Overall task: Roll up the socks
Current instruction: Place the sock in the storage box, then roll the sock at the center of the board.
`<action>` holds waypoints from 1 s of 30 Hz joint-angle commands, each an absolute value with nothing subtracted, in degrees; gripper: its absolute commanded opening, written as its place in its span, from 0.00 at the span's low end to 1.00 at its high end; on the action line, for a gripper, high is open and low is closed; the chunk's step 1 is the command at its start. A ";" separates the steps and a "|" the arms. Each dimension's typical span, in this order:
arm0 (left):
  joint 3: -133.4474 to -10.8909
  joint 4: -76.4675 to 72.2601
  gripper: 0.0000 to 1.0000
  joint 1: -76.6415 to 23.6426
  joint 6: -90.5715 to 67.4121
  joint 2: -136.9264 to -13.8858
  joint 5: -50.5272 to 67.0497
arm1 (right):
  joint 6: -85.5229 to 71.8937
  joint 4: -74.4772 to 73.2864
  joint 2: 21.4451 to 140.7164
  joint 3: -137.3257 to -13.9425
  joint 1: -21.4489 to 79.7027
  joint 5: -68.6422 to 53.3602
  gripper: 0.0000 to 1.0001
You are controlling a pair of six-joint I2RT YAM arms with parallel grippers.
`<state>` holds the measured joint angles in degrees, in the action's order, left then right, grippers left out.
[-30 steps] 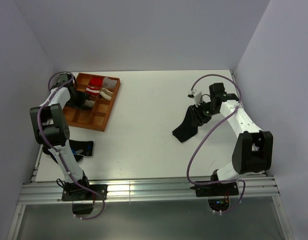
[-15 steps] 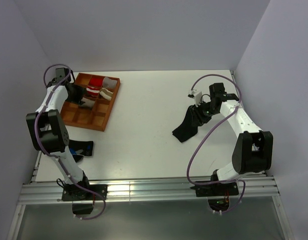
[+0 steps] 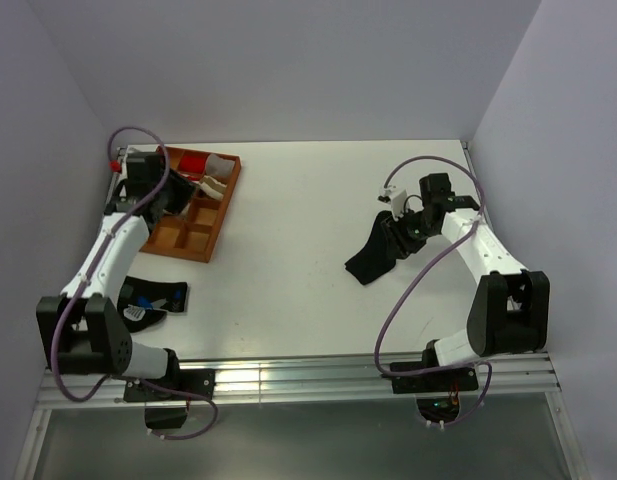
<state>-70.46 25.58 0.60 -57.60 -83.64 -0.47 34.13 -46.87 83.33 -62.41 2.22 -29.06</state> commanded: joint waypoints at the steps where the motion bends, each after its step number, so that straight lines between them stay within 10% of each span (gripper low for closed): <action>1: -62.51 12.86 0.43 -4.73 -54.32 -75.34 3.95 | 33.93 -44.92 80.33 -59.33 3.07 -26.20 0.45; 30: -44.65 5.19 0.52 -18.28 -48.52 -46.23 8.87 | 22.15 -25.93 92.54 -56.86 26.45 -9.41 0.49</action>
<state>-43.46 5.13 -18.22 -50.65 -47.90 8.16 23.29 -28.47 91.37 -53.74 25.32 -11.97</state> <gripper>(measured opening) 0.519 0.483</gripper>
